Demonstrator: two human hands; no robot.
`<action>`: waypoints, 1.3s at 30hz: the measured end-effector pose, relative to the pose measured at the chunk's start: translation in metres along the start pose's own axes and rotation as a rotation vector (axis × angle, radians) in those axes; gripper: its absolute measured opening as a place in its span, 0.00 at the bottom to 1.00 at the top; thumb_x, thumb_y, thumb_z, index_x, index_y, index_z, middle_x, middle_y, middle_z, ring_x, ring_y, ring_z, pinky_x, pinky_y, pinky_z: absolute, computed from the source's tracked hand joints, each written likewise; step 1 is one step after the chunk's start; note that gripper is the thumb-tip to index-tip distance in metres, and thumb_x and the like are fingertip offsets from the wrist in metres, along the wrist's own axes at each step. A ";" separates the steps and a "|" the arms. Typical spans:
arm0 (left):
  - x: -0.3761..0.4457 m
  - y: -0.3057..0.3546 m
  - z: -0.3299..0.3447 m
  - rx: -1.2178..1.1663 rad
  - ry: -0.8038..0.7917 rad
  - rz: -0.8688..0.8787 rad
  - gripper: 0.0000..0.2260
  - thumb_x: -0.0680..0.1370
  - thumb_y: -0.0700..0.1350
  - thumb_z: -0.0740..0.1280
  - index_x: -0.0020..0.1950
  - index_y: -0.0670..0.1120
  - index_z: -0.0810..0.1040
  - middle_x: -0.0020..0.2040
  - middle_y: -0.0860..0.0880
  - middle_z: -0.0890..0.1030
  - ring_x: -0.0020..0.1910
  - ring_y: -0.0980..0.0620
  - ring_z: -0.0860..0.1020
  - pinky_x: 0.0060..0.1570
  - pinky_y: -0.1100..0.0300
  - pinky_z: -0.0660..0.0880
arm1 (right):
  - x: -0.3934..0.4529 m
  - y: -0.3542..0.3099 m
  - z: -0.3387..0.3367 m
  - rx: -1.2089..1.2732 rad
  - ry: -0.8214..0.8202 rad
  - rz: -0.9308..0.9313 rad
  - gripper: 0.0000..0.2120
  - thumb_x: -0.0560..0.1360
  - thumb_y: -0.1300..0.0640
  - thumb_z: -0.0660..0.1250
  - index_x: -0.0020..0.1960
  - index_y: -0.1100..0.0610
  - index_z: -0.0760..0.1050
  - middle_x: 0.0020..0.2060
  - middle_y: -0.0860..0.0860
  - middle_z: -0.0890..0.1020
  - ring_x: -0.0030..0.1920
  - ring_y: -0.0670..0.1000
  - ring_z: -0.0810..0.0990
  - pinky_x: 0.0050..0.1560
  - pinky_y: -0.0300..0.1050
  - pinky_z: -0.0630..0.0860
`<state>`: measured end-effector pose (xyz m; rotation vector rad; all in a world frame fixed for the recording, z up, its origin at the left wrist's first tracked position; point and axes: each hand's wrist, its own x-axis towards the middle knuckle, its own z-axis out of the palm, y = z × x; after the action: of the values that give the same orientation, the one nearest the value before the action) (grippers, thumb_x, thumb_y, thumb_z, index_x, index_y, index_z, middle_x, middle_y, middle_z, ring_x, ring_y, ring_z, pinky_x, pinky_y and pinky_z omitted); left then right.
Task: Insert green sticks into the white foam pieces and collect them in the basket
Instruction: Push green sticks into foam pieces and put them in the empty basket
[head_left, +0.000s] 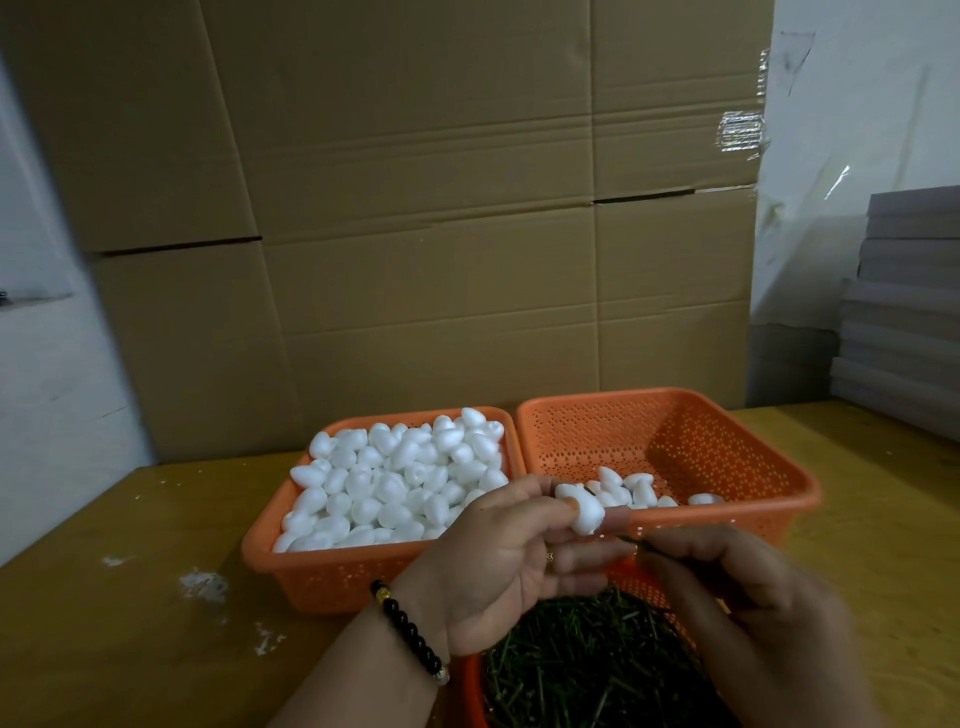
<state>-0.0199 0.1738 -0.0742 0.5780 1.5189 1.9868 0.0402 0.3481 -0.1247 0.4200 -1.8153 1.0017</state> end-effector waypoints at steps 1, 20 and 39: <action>0.000 0.000 0.000 -0.030 -0.019 -0.012 0.09 0.73 0.42 0.64 0.52 0.44 0.72 0.59 0.41 0.81 0.52 0.45 0.82 0.54 0.50 0.75 | 0.000 0.001 0.001 -0.012 0.011 0.009 0.06 0.67 0.57 0.73 0.44 0.51 0.82 0.43 0.41 0.84 0.42 0.36 0.82 0.44 0.27 0.75; 0.002 -0.015 0.009 -0.094 -0.097 -0.053 0.07 0.75 0.43 0.65 0.52 0.44 0.75 0.46 0.48 0.83 0.45 0.50 0.82 0.50 0.53 0.76 | 0.002 0.001 0.001 -0.129 -0.027 -0.011 0.10 0.71 0.50 0.66 0.41 0.54 0.83 0.42 0.42 0.82 0.43 0.35 0.80 0.45 0.24 0.72; 0.003 -0.018 0.008 -0.100 -0.086 -0.068 0.11 0.75 0.43 0.66 0.56 0.44 0.75 0.50 0.44 0.82 0.48 0.47 0.81 0.50 0.53 0.76 | 0.002 -0.003 0.004 -0.122 -0.019 -0.003 0.17 0.73 0.42 0.63 0.40 0.53 0.82 0.40 0.41 0.80 0.47 0.30 0.77 0.45 0.20 0.68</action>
<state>-0.0138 0.1853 -0.0891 0.5549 1.3623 1.9482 0.0389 0.3437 -0.1227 0.3579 -1.8809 0.8826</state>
